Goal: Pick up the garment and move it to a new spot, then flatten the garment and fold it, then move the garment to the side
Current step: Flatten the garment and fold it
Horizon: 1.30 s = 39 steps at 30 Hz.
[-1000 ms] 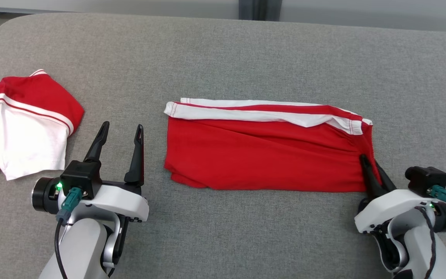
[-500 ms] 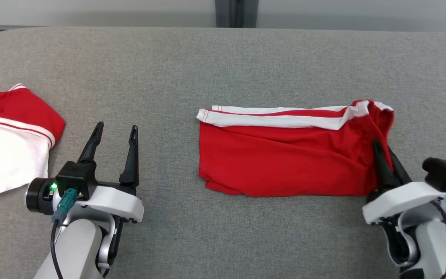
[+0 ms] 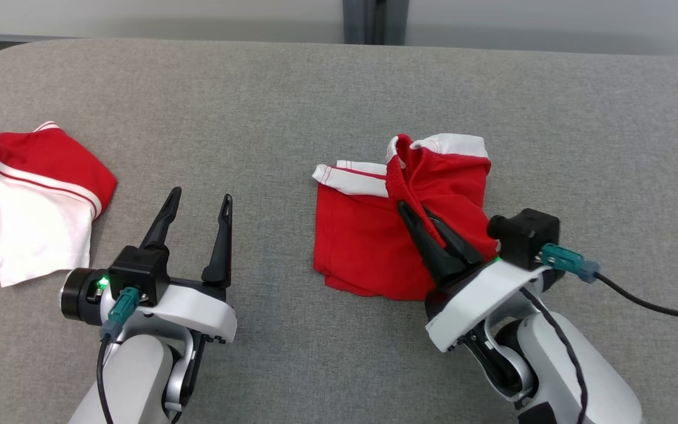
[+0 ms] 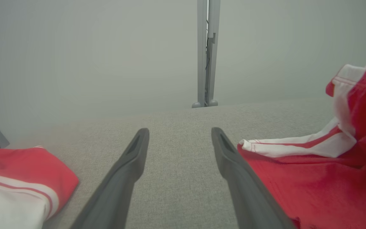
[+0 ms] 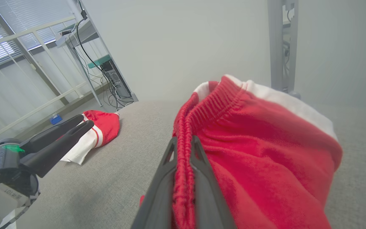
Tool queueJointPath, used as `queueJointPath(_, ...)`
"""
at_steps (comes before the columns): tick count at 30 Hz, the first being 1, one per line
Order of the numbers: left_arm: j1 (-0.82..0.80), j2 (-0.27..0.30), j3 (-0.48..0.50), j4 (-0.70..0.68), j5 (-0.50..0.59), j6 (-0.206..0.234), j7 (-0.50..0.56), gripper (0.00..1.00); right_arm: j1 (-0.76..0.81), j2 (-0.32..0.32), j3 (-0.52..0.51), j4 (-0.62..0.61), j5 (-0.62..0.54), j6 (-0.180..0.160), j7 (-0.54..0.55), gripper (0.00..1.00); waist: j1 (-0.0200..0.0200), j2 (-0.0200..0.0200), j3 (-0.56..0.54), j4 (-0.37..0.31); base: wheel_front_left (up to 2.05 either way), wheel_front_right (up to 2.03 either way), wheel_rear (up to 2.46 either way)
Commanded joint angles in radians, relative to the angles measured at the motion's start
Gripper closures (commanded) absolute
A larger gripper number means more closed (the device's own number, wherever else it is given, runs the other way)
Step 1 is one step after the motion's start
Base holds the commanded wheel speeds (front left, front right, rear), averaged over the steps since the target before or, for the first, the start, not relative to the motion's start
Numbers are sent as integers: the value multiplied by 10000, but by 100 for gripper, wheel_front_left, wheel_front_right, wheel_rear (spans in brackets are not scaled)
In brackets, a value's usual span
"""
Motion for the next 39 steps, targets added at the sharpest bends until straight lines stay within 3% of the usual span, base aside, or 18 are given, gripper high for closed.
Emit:
queueJointPath(1, -146, -35, -24, 39, 17, -69, 37, 0, -318, -44, 252, 420, 317, 3, -125, 100, 0, 0, 90, 199, 0, 0, 0)
queueJointPath(6, -300, -223, -240, 234, 24, -153, -6, 0, -1356, -38, 1372, 2424, 937, 3, -607, 100, 0, 0, 252, 594, 0, 0, 0)
queueJointPath(12, -382, -342, -319, 389, -10, -219, -77, 0, -2100, -37, 2485, 3759, 1844, 3, -1118, 100, 0, 0, 340, 739, 0, 0, 0)
queueJointPath(14, -412, -360, -343, 428, 1, -222, -100, 0, -2270, -37, 2786, 4037, 2263, 3, -1321, 51, 0, 0, 354, 751, 0, 0, 0)
queueJointPath(15, -432, -359, -360, 453, 6, -237, -110, 0, -2382, -34, 2984, 4153, 2354, 3, -1444, 0, 0, 0, 361, 746, 0, 0, 0)
queueJointPath(24, -585, -345, -328, 574, 19, -318, -133, 0, -2732, -30, 4501, 4238, 3521, 3, -1960, 0, 0, 0, 379, 631, 0, 0, 0)
queueJointPath(28, -589, -280, -219, 538, 12, -214, -149, 0, -2876, -53, 4459, 4163, 3323, 3, -2325, 0, 0, 0, 313, 518, 0, 0, 0)
queueJointPath(33, -324, -152, 54, 440, -100, -21, -167, 0, -2472, -52, 2882, 3625, 2651, 3, -2482, 0, 0, 0, 132, 302, 0, 0, 0)
queueJointPath(39, 14, 74, 388, 218, -235, 188, -170, 0, -1251, -50, -364, 2458, 431, 3, -2475, 0, 0, 0, -91, -22, 0, 0, 0)
